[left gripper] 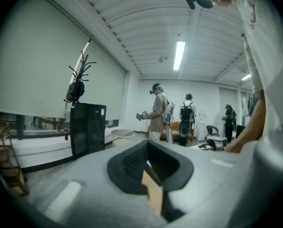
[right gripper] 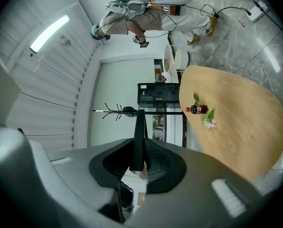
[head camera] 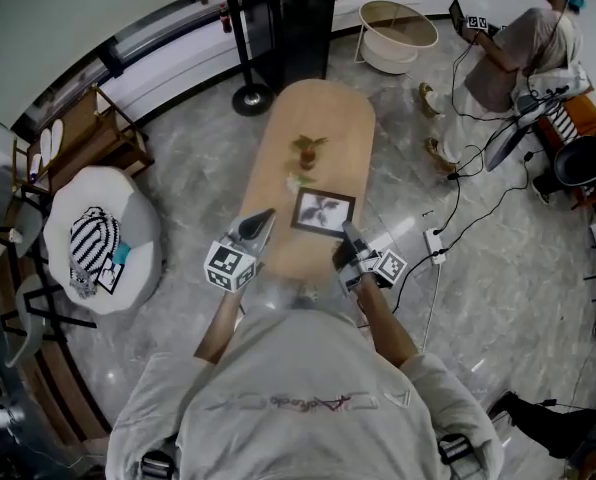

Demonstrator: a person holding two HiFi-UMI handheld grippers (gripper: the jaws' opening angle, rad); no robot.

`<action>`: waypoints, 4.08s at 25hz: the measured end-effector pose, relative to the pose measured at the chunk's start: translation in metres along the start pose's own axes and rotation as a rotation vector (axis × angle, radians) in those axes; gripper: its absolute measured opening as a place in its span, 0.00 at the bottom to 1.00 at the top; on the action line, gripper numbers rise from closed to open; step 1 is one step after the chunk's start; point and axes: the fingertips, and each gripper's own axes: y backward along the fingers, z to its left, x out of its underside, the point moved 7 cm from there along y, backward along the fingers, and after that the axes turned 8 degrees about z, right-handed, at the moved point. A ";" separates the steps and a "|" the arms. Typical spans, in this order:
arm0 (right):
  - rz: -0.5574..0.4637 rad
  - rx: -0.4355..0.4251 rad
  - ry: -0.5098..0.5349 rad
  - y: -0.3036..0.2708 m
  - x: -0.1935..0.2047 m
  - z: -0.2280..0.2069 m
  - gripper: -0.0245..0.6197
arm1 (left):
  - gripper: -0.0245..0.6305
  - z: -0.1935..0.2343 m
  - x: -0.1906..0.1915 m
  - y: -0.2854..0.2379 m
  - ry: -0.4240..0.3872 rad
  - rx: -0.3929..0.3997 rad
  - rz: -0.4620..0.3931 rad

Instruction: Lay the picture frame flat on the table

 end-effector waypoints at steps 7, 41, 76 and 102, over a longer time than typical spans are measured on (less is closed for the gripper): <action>0.026 -0.002 -0.004 -0.021 -0.041 -0.010 0.16 | 0.04 0.014 -0.010 -0.039 -0.002 -0.018 0.007; -0.090 0.088 -0.052 -0.053 -0.030 -0.056 0.16 | 0.04 0.079 0.045 -0.039 0.100 0.051 0.113; -0.090 0.190 -0.150 -0.090 0.021 -0.178 0.16 | 0.04 0.145 0.175 -0.076 0.185 0.158 0.304; -0.056 0.321 -0.281 -0.030 0.078 -0.320 0.16 | 0.04 0.116 0.314 -0.108 0.285 0.206 0.415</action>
